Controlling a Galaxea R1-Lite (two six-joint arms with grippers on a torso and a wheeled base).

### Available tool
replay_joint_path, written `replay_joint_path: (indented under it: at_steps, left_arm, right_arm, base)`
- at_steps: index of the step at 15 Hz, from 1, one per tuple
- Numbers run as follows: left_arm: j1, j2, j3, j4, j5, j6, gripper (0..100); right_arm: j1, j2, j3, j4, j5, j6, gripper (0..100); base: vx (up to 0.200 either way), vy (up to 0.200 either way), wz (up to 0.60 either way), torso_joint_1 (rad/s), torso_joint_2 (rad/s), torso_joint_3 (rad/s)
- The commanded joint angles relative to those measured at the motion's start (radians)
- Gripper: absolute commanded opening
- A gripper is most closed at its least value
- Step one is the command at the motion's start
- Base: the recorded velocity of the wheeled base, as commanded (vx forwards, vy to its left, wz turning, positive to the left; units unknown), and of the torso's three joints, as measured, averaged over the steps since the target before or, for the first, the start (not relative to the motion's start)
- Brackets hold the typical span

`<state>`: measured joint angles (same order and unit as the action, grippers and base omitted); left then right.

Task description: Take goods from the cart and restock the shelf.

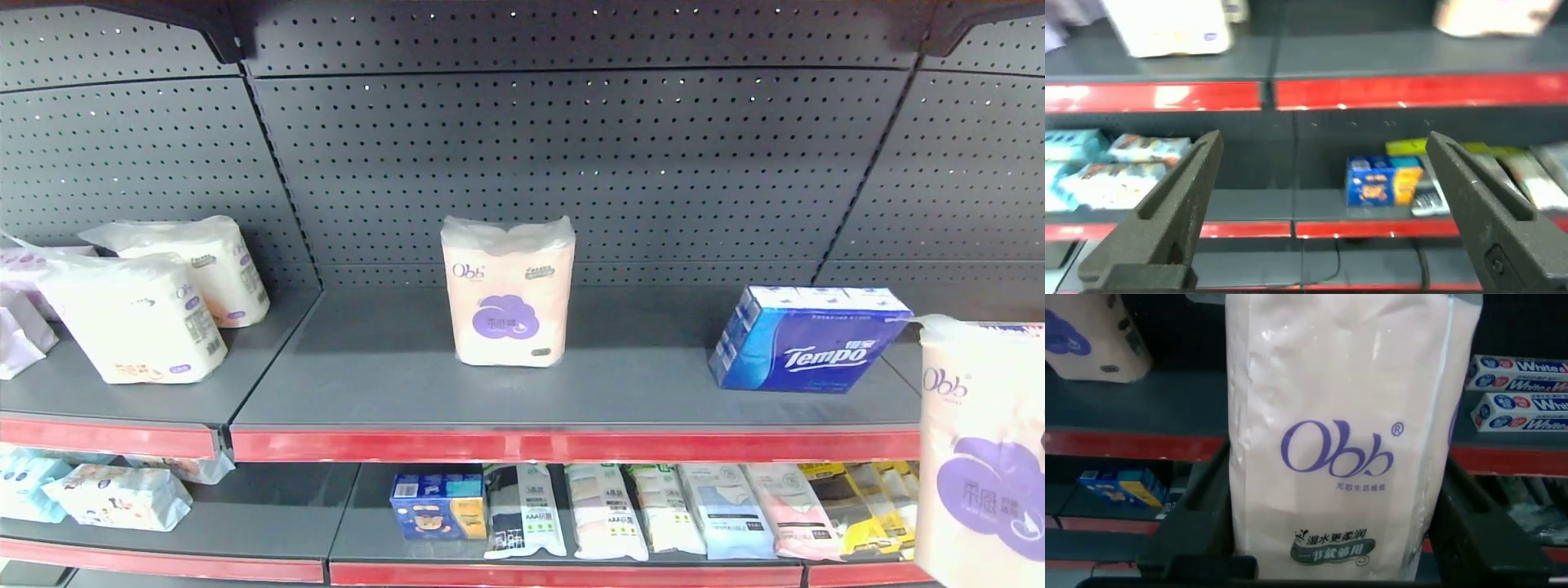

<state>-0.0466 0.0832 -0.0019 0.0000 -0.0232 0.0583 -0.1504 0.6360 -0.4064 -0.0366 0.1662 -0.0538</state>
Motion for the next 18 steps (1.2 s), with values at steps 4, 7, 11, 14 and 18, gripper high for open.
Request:
replay_joint_path:
  at_steps: [4,7,11,14,18]
  left_arm:
    - [-0.153,0.161,-0.161,0.000,-0.027,-0.035,100]
    - [-0.151,0.618,-0.475,-0.026,-0.026,-0.198,100]
    - [-0.021,1.001,-0.501,-0.319,-0.043,-0.178,100]
    - [0.091,1.251,-0.510,-0.584,-0.333,-0.114,100]
    - [0.228,1.527,-0.564,-0.764,-0.646,0.104,100]
  right_arm:
    - [-0.009,-0.084,-0.069,0.147,-0.004,-0.037,0]
    - [-0.009,-0.079,-0.072,0.146,-0.017,-0.057,0]
    - [-0.009,-0.070,-0.124,0.152,-0.031,-0.058,0]
    - [-0.003,-0.058,-0.134,0.155,-0.030,-0.058,0]
    - [0.009,-0.045,-0.137,0.155,-0.030,-0.080,0]
  base:
    - [0.000,0.000,0.00,0.000,0.00,0.000]
    - [0.000,0.000,0.00,0.000,0.00,0.000]
    - [0.000,0.000,0.00,0.000,0.00,0.000]
    - [0.000,0.000,0.00,0.000,0.00,0.000]
    - [0.000,0.000,0.00,0.000,0.00,0.000]
